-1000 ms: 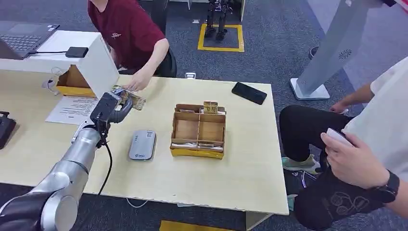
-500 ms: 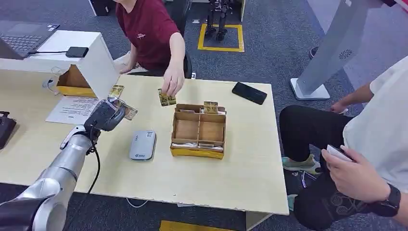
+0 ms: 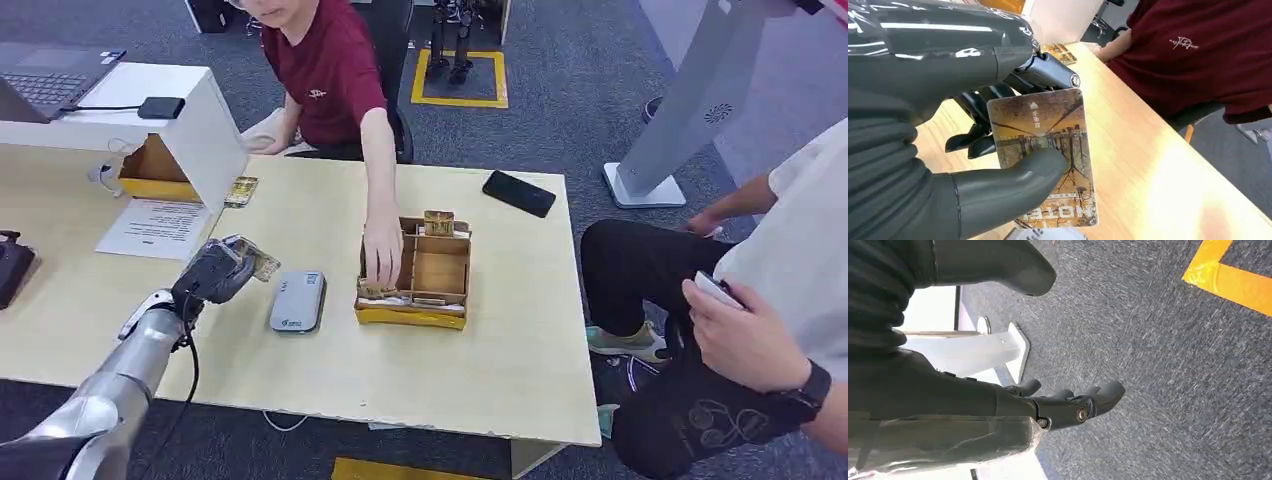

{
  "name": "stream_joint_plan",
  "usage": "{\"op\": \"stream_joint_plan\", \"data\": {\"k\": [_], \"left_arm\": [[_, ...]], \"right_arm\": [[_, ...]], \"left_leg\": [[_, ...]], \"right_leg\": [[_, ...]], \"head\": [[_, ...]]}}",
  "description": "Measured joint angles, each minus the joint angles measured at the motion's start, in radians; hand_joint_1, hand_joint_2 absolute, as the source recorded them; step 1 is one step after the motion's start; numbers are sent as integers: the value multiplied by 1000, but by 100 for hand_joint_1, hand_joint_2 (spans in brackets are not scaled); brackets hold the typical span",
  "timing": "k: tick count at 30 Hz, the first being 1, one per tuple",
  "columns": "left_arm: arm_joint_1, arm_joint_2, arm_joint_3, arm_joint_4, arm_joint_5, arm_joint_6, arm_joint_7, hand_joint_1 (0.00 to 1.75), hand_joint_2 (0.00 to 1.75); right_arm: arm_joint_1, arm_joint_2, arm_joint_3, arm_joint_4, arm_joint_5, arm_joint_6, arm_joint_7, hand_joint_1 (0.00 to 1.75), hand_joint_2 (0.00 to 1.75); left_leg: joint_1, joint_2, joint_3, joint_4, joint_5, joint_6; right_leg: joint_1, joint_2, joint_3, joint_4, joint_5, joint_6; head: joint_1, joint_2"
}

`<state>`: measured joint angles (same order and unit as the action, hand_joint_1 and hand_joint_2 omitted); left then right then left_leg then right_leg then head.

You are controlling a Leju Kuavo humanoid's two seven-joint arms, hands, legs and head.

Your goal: Pass the card to the sensor for recognition and then transmit it.

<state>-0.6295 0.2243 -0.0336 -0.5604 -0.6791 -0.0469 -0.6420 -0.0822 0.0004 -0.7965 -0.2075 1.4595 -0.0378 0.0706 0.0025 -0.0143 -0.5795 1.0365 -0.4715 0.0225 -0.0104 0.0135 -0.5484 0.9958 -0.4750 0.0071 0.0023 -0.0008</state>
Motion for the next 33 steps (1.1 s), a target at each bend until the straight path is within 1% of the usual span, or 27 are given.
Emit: {"op": "stream_joint_plan", "data": {"k": [3,7,8,12,13,14,20,26,30,33], "left_arm": [[8,-2,-11,0,24,-12,-12,175,175],[21,-15,-17,-18,63,-42,-29,175,175],[23,-20,-23,-25,71,-48,-26,175,175],[22,-45,-45,-37,84,-47,26,175,175],[22,-49,-50,-37,82,-46,31,175,175],[22,-55,-56,-37,81,-38,43,175,175],[22,-84,-92,-29,59,10,68,175,175],[10,-106,-131,-6,3,87,131,175,175],[-1,-115,-137,13,-3,107,138,175,175],[-7,-117,-137,25,-2,109,139,175,175]], "right_arm": [[0,0,-3,0,1,-2,-5,0,175],[0,0,-4,0,9,-1,-7,0,175],[0,0,-5,0,15,-1,-7,0,175],[-1,0,-5,0,18,-1,-7,0,175],[-1,1,-5,0,18,-1,-7,0,175],[-1,2,-5,0,19,-2,-8,0,175],[-1,7,-6,0,26,-3,-8,0,175],[-2,8,-8,0,34,-4,-11,0,175],[-2,8,-9,0,37,-4,-14,0,175],[-2,8,-10,0,37,-4,-14,0,175]], "left_leg": [[0,0,0,0,0,0],[0,0,0,0,0,0],[0,0,0,0,0,0],[0,0,0,0,0,0],[0,0,0,0,0,0],[0,0,0,0,0,0],[0,0,0,0,0,0],[0,0,0,0,0,0],[0,0,0,0,0,0],[0,0,0,0,0,0]], "right_leg": [[0,0,0,0,0,0],[0,0,0,0,0,0],[0,0,0,0,0,0],[0,0,0,0,1,1],[0,0,-1,0,1,1],[0,0,-1,0,1,1],[0,0,-1,0,1,1],[0,0,-1,0,1,1],[0,0,-1,0,1,1],[0,0,-1,0,1,1]], "head": [[0,0],[0,0],[0,0],[0,0],[0,0],[0,0],[0,0],[0,0],[0,0],[0,0]]}}
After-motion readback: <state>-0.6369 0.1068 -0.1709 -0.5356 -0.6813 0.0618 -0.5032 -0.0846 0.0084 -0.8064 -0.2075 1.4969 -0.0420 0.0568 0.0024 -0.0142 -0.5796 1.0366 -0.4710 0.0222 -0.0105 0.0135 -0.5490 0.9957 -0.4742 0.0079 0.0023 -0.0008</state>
